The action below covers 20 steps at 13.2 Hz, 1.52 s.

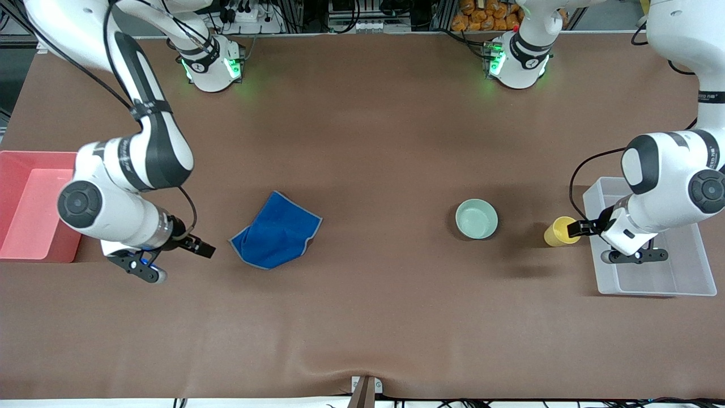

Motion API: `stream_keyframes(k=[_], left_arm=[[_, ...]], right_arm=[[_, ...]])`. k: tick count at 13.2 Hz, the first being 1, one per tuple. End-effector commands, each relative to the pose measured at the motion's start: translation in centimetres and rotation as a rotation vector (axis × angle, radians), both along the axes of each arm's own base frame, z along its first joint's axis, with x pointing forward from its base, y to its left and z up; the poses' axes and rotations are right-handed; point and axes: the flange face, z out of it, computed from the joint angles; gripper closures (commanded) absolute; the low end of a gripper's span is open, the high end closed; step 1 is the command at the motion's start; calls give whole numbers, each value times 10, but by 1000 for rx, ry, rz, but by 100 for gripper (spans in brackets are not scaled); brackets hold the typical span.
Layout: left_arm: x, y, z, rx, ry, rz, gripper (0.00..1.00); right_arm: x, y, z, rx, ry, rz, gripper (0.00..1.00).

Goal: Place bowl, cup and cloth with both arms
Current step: 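Grasp the yellow cup with the left gripper while the right gripper grasps the cloth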

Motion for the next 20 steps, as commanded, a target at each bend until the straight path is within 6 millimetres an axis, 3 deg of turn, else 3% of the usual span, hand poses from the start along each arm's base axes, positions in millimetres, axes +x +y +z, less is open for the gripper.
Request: stream_keyframes(k=[1,3,5,9,10,12,13,17,20], left_arm=[[-10,7,-20,17,-21,-14,28],[-19,6,-34,18,-40,-8,30],[-28,6,-45,18,-52,-7,34],[-39,11,-62,20,-62,-8,45],[-39,11,-64,20,-61,-8,56],[-36,12,-61,21,-68,-9,100],[-35,14,-58,23,-73,-7,100],[-7,27,-13,31,-100,15,100],[23,46,63,28,-50,49,100]], right_arm=[[-7,3,-40,-11,18,-97,0],[-6,7,-69,-17,25,-169,0],[-6,21,-80,-15,2,-287,0],[-32,41,-101,-43,54,-366,0],[-37,45,-104,-42,50,-368,0],[-54,52,-92,-41,40,-354,0],[-60,50,-85,-40,39,-355,0],[-65,83,-90,-25,5,-373,0],[-70,110,-106,-16,-15,-425,0]])
